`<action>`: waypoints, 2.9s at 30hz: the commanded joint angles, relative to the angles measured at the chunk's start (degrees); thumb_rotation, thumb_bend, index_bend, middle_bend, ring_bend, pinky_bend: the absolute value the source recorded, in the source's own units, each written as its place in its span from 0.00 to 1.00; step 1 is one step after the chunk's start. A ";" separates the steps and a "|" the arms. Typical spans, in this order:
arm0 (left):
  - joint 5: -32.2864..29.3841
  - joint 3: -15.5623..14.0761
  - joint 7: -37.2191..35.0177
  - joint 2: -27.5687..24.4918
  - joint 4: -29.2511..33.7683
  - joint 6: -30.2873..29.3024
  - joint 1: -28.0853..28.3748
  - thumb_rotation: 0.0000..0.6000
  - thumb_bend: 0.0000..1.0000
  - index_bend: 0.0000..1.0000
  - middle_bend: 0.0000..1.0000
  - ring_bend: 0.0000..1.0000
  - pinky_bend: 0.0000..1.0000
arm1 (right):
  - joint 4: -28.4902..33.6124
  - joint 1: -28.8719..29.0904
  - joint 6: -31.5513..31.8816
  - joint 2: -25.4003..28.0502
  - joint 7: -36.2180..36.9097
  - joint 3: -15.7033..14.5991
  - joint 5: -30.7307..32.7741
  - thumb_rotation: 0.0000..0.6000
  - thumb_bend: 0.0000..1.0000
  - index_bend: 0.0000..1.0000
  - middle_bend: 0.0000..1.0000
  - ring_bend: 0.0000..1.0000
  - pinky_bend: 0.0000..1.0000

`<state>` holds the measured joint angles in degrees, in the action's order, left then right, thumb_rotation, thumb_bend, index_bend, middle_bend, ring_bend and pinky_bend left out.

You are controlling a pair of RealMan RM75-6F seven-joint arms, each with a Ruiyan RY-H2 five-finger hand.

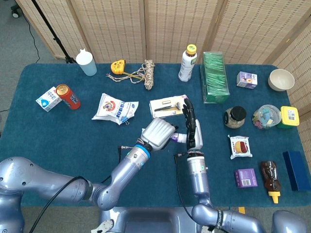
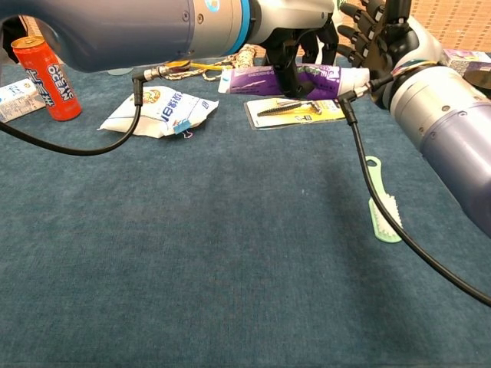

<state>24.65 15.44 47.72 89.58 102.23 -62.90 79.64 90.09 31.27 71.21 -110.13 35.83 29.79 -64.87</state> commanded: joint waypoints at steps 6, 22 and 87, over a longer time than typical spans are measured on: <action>0.81 0.36 -0.51 0.81 -0.35 -1.03 -0.17 1.00 0.58 0.63 0.54 0.53 0.53 | 0.60 -0.36 -0.51 0.07 1.56 0.39 0.32 0.00 0.00 0.00 0.00 0.00 0.00; 4.11 0.57 -2.27 2.04 -1.07 -1.92 -1.58 1.00 0.58 0.63 0.55 0.53 0.53 | 2.16 -1.11 -2.66 0.85 5.96 1.09 0.88 0.00 0.00 0.00 0.00 0.00 0.00; 6.57 -6.80 -3.22 5.81 -8.05 4.20 -9.62 1.00 0.57 0.14 0.11 0.08 0.28 | 0.78 -7.04 -2.02 17.57 3.48 -3.19 -3.52 0.00 0.00 0.00 0.00 0.00 0.00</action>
<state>31.13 8.47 44.66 95.56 94.02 -58.60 70.11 90.88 24.24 69.15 -92.62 39.36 26.62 -68.35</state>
